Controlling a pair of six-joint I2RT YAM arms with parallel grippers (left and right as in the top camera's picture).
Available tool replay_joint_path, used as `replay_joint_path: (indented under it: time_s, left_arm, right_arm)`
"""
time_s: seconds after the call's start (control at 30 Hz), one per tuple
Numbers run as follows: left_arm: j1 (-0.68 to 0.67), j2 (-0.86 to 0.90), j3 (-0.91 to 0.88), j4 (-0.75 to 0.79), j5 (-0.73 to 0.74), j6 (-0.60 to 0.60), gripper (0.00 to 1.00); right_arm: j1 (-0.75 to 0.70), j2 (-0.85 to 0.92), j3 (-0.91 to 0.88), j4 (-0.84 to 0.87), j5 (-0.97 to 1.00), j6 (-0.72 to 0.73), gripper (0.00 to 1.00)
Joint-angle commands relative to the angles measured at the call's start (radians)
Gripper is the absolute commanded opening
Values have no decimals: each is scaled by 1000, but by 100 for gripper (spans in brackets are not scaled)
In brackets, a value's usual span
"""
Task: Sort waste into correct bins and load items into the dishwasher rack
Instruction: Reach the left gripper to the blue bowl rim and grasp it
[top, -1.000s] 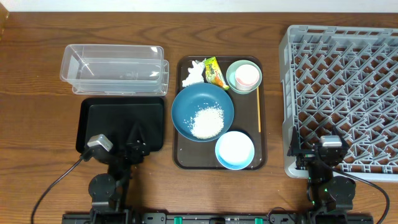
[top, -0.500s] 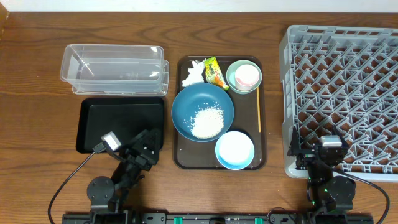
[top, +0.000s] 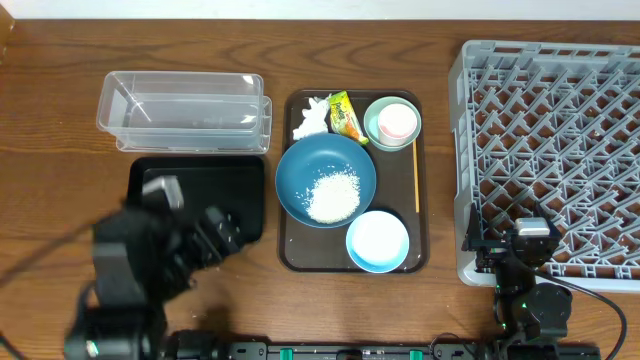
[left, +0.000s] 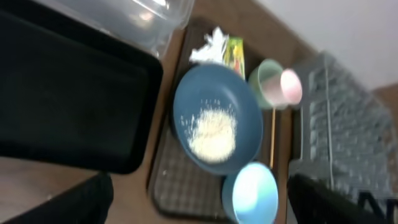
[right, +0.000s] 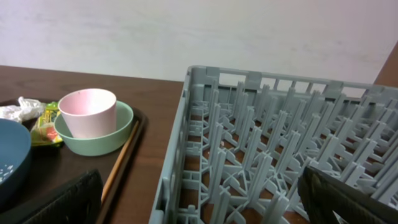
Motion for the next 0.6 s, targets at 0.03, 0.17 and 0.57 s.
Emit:
replay_joint_path:
  time_s: [0.03,0.17,0.57]
  left_arm:
    - [-3,168,190,-38,207,167,92]
    - [-114,312,341,-124,122,185,92]
    - [-541,657,546,-192,-264,62,98]
  right_arm:
    - [5,-6,-2,-5,-7,-10,99]
    - [5,-6,-2,-5,-7,-9,99]
    - [5,-6,-2,-5,-7,-10,99]
